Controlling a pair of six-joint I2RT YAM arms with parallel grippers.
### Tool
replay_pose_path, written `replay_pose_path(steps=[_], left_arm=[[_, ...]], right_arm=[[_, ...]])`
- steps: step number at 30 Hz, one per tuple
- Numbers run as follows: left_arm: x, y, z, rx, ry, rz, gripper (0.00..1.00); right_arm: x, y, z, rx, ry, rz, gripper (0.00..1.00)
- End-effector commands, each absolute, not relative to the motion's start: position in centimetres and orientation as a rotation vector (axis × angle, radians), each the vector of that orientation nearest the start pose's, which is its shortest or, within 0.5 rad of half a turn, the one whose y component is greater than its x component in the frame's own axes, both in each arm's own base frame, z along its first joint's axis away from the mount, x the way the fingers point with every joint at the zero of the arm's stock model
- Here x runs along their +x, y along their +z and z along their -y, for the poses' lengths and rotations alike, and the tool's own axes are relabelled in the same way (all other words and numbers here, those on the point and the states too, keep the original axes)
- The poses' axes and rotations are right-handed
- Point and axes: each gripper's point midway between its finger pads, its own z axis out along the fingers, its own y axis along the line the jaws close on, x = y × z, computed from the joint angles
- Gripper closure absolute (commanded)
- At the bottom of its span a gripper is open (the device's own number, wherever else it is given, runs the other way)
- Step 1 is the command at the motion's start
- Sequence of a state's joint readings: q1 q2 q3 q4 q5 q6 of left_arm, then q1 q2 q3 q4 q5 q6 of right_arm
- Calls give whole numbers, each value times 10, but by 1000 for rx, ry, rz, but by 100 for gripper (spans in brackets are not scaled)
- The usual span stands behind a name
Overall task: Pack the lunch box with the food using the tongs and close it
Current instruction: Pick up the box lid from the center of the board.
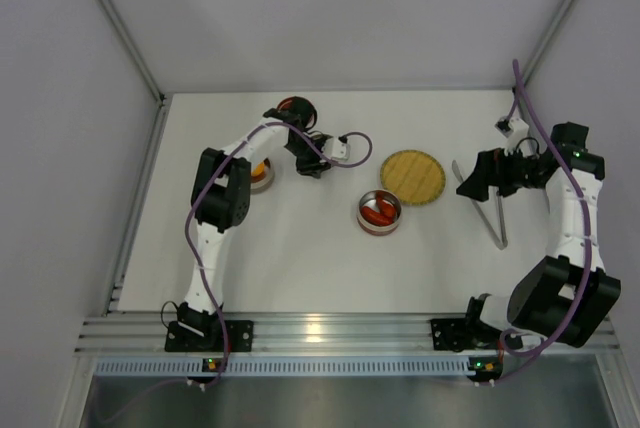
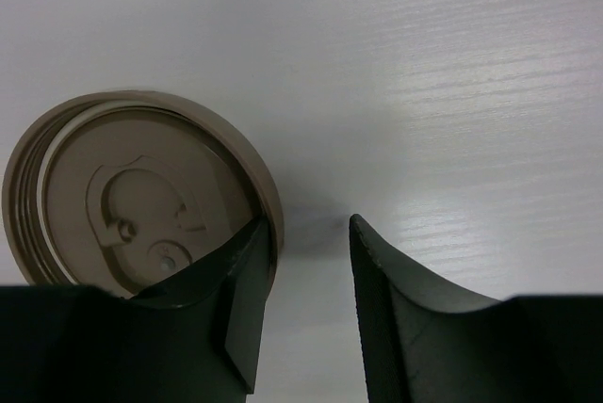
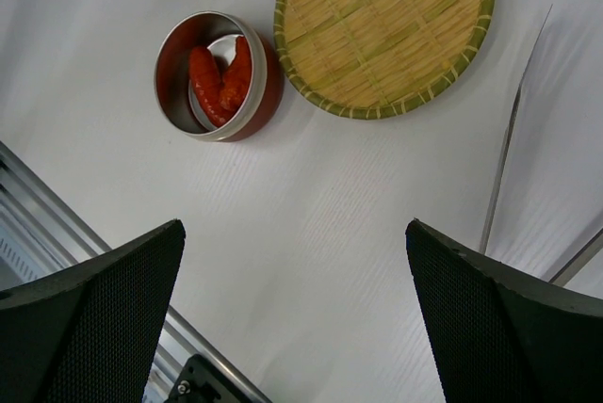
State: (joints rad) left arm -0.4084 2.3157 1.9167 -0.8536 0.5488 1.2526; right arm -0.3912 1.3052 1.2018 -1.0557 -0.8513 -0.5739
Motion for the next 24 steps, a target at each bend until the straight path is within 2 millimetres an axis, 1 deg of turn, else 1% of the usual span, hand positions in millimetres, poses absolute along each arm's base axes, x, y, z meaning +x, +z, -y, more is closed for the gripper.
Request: replay_pose_path(steps=[1, 3, 4, 5, 6, 7, 8, 9, 10, 12, 13, 14, 15, 16, 17, 18, 19, 20, 21, 23, 24], left_arm=[[445, 46, 262, 2013, -498, -1596, 56], [439, 40, 260, 2051, -477, -1612, 60], [437, 36, 259, 2064, -472, -1617, 65], [430, 29, 258, 2091, -476, -1619, 67], [429, 25, 256, 2101, -460, -1627, 70], [426, 25, 256, 2107, -449, -1626, 77], [422, 22, 258, 2112, -444, -1635, 82], [416, 15, 253, 2129, -428, -1661, 88], [413, 13, 256, 2115, -418, -1686, 100], [403, 12, 254, 2108, -420, -1728, 100], [400, 26, 258, 2081, -436, -1723, 100], [392, 36, 260, 2030, -484, -1780, 100], [390, 63, 264, 1980, -502, -1767, 100], [384, 78, 267, 1948, -536, -1770, 100], [372, 96, 272, 1884, -623, -1794, 100], [366, 114, 275, 1845, -657, -1782, 100], [357, 148, 277, 1802, -670, -1733, 100], [344, 169, 283, 1745, -758, -1724, 100], [333, 202, 284, 1702, -776, -1671, 100], [313, 231, 286, 1628, -871, -1663, 100], [296, 261, 288, 1600, -928, -1587, 100]], right_arm=[[273, 204, -17, -456, 750, -2239, 0], [274, 203, -17, -450, 762, -2241, 1], [274, 204, -18, -450, 767, -2239, 1], [274, 204, -18, -450, 768, -2240, 0], [274, 203, -18, -451, 770, -2242, 1], [273, 203, -18, -453, 770, -2241, 1], [271, 203, -19, -462, 771, -2238, 1], [270, 204, -20, -470, 772, -2234, 1], [267, 205, -21, -478, 768, -2228, 1], [265, 207, -23, -500, 759, -2214, 1], [263, 207, -24, -506, 756, -2208, 0], [261, 209, -25, -518, 741, -2192, 0], [262, 210, -25, -523, 732, -2177, 1], [260, 209, -27, -520, 737, -2170, 1], [258, 212, -30, -514, 736, -2153, 1], [258, 215, -33, -510, 759, -2128, 0], [257, 213, -37, -502, 785, -2112, 0], [254, 215, -43, -484, 828, -2097, 0], [253, 220, -52, -476, 900, -2056, 1], [250, 218, -63, -455, 1000, -2024, 1], [249, 223, -69, -449, 1065, -1983, 1]])
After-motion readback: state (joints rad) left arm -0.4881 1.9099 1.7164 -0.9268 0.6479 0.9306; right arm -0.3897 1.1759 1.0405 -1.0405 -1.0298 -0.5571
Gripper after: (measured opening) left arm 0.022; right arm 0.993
